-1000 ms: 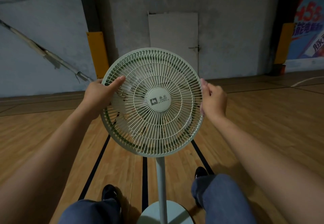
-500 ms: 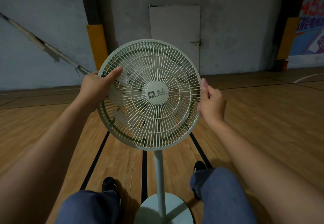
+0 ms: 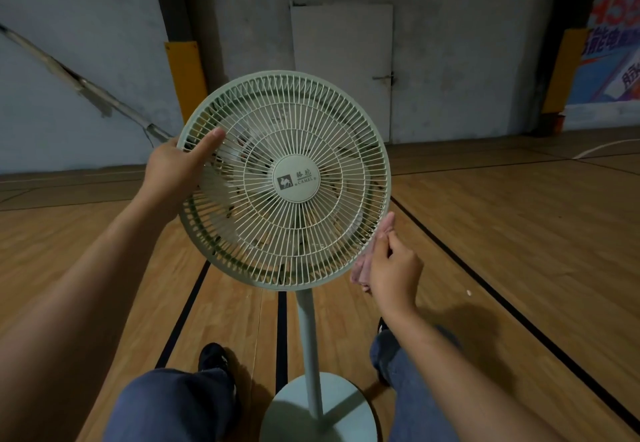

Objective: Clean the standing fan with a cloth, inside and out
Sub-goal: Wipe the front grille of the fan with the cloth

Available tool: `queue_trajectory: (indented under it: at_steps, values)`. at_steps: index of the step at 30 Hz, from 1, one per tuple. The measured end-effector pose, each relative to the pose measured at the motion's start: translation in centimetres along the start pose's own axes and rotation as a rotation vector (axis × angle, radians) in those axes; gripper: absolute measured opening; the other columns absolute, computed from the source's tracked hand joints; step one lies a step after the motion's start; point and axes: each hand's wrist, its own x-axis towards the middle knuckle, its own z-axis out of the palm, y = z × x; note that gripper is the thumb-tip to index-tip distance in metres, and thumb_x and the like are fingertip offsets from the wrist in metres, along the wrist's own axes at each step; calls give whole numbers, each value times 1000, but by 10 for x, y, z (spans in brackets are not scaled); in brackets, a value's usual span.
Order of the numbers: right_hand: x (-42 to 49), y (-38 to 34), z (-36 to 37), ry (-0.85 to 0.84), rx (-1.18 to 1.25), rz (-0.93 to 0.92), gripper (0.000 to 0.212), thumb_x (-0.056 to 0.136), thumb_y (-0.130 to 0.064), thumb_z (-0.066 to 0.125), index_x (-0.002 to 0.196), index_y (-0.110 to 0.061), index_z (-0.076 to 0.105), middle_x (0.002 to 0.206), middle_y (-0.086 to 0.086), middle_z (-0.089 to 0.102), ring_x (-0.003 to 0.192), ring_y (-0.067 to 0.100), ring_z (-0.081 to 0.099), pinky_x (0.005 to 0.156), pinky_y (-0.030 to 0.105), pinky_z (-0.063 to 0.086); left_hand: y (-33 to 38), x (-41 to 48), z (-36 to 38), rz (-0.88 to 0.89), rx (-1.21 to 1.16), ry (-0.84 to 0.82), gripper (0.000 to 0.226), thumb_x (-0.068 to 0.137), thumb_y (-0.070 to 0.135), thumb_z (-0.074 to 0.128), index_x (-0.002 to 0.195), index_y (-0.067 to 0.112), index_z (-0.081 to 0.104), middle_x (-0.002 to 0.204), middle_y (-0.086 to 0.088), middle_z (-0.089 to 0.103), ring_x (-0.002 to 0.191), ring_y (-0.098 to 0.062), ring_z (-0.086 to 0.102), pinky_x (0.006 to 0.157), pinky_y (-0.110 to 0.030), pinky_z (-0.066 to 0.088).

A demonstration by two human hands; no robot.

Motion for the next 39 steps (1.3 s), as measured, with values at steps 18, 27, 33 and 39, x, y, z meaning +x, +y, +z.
queue_trajectory:
  at_steps: [18,27,33,39]
  values:
    - [22,-9,8,-5,84,60,17,109,-37,51,94,-31,46,88,1,65,74,18,70,54,22,55,-85,-82,45,-173,-444,76,57,85,71,70,117,24,72,102,2,83,92,-22,82,83,-48,65]
    - [-65,8,35,-154,137,131,17,107,-24,57,93,-25,48,83,0,63,67,2,65,52,18,52,-83,-85,43,-141,-406,57,51,86,72,67,114,29,71,103,6,83,89,-17,81,79,-46,64]
    - [-29,6,19,-97,131,130,14,108,-35,55,97,-28,50,91,-1,66,74,-4,67,54,13,51,-87,-83,40,-182,-424,57,63,78,76,70,118,27,70,103,4,83,90,-19,81,85,-53,66]
    - [42,-9,0,-35,20,45,15,110,-39,52,104,-25,50,96,-5,65,81,8,70,58,22,52,-84,-85,43,-175,-418,60,62,86,73,70,127,26,67,109,4,82,96,-18,81,86,-49,66]
